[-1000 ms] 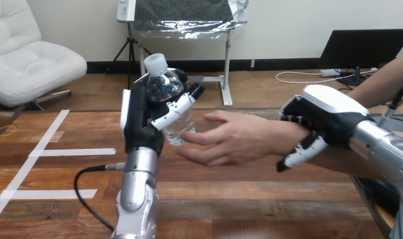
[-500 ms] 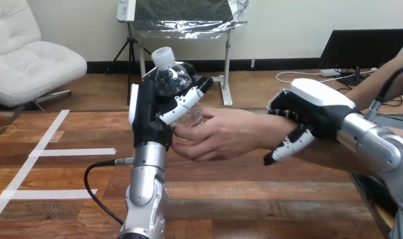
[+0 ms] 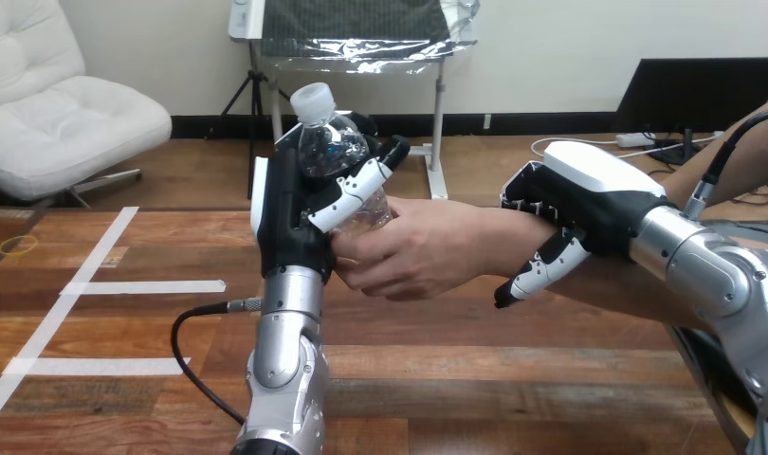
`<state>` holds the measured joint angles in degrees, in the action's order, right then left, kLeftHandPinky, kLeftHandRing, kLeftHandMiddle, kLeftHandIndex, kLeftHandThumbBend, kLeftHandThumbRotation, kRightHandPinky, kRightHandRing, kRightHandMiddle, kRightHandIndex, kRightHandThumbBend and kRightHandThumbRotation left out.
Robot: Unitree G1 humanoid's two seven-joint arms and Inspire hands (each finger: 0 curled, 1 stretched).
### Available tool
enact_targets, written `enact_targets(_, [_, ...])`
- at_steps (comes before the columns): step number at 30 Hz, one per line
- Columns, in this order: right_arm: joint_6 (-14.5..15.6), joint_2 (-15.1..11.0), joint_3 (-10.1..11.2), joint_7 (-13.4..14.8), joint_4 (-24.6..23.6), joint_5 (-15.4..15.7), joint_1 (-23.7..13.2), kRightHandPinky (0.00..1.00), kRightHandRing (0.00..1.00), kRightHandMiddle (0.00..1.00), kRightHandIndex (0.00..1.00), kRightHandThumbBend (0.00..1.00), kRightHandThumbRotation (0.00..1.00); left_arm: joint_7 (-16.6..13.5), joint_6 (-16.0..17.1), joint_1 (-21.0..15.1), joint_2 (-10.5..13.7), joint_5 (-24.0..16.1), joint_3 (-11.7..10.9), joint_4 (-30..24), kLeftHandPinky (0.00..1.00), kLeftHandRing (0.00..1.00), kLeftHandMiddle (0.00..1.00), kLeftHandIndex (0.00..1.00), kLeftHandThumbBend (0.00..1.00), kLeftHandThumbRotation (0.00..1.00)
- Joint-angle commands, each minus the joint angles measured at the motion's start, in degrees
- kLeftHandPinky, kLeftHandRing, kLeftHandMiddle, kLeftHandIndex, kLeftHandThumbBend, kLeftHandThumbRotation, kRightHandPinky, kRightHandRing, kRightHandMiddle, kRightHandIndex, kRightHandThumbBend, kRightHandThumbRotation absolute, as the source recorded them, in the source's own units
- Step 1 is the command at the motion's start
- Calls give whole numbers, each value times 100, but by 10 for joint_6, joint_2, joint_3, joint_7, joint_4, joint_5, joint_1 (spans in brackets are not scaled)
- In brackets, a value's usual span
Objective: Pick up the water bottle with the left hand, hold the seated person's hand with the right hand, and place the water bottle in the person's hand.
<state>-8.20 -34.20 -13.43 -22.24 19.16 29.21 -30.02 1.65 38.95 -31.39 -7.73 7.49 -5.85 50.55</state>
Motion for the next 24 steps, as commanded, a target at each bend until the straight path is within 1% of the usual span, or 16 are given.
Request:
enact_targets(1, [7,12,6,5,-9,-6,-49,24,29,34,36,89,11,13,6,-59,-39,0,14,5,31,36,41,44,66,0])
enact_targets(3, [8,13,6,5,-10,-6,-49,24,29,35,36,89,11,14,5,-59,-41,0,15,5,31,36,41,44,66,0])
enact_targets(11, [9,13,9,8,-12,-5,-47,25,29,34,35,90,11,13,9,-52,-57,-9,30,5,31,36,41,43,67,0])
enact_targets(14, [7,12,10,10,-12,-6,-45,24,28,34,35,90,11,13,4,-47,-64,-11,34,1,31,36,40,43,67,0])
enact_targets(19, [9,11,12,9,-12,-10,-44,24,28,33,34,90,11,22,-5,-39,-77,-4,38,-5,31,36,40,43,69,0])
enact_targets(24, [8,9,13,10,-14,-10,-42,23,28,33,34,90,10,21,-8,-30,-85,-8,45,-10,30,35,40,43,70,0])
